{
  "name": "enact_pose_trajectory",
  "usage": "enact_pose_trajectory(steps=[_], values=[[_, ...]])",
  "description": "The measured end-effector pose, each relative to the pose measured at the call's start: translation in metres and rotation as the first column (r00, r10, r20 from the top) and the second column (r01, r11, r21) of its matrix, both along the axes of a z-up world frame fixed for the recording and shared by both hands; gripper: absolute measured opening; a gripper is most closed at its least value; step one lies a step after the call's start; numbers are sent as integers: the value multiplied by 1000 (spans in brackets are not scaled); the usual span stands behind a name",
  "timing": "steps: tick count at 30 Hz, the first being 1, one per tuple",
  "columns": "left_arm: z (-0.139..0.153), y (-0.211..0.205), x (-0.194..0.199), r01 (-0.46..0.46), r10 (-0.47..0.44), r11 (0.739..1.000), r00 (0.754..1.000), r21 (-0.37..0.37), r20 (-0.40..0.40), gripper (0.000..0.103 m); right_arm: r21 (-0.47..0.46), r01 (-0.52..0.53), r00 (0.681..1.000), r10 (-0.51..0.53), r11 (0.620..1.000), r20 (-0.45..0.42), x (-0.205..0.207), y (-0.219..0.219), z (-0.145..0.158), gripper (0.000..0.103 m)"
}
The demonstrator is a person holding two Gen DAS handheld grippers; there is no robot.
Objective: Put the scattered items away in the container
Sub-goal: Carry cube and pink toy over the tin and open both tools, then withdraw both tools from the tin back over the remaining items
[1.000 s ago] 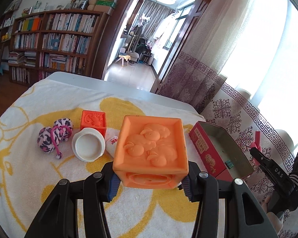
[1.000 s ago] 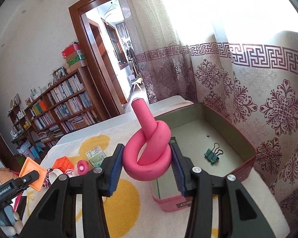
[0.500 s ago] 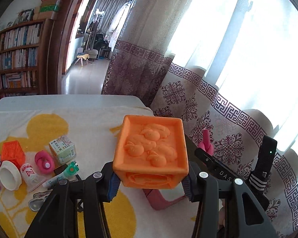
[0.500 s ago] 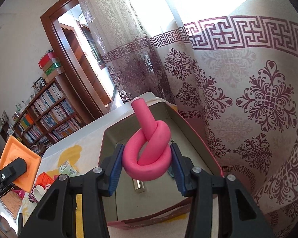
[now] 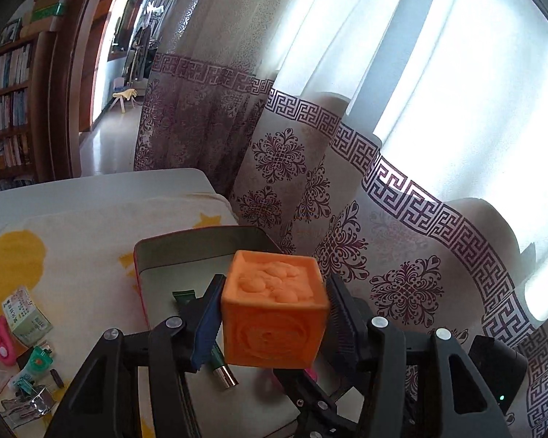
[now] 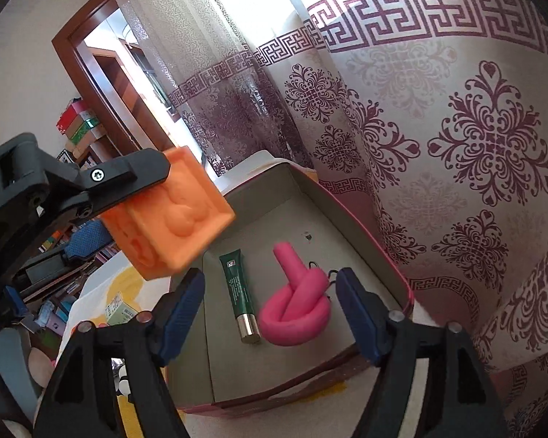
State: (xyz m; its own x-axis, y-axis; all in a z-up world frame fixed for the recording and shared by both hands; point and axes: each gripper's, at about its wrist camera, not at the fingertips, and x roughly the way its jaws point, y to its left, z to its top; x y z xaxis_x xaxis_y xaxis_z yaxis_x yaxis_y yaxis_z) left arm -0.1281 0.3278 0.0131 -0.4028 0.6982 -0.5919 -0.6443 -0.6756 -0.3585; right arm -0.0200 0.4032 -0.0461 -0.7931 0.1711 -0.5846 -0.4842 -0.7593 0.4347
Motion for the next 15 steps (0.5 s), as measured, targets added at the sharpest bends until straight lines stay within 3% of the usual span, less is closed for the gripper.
enact_pose_trajectory(steps=[1, 11, 13, 15], values=[[-3, 0, -1, -3, 3, 1000, 1000, 4, 8, 77, 2, 3, 1000, -3, 1000, 2, 0, 0, -1, 82], [-3, -37, 2, -88, 88, 996, 996, -15, -20, 77, 107, 57, 998, -54, 993, -34, 9, -8, 12, 82], [-2, -50, 5, -117, 117, 993, 993, -17, -34, 89, 122, 68, 997, -64, 990, -40, 10, -9, 14, 82], [1, -64, 9, -143, 142, 989, 988, -23, -57, 90, 138, 74, 997, -68, 988, -47, 12, -11, 16, 82]])
